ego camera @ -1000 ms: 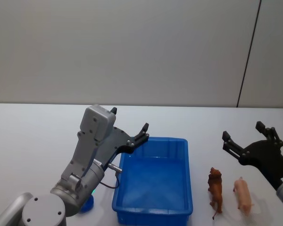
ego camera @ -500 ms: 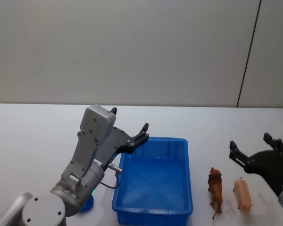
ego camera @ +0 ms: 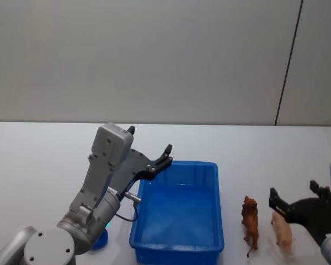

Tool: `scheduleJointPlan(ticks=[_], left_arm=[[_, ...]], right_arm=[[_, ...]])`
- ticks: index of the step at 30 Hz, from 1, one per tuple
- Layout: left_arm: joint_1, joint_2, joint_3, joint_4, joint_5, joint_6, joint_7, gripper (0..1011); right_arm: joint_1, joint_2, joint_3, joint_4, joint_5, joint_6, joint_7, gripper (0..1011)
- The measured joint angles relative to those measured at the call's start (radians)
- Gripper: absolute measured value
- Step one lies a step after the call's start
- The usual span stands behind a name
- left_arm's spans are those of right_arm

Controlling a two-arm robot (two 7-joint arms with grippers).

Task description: Pick up the two dolls from the table and place them into the box.

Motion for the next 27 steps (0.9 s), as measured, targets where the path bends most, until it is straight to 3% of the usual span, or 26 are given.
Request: scheduleJointPlan(ticks=[11,27], left_arm=[[0.000,0.000,0.000,0.000,0.000,0.000,0.000,1002],[0.000,0.000,0.000,0.000,0.000,0.000,0.000,1002]], right_arm=[[-0.009,-0.030,-0.013,0.025,-0.012,0.081,-0.041,1001],[0.002,-0.073,-0.024,0.096,-0.016,0.150,-0.065,1001]])
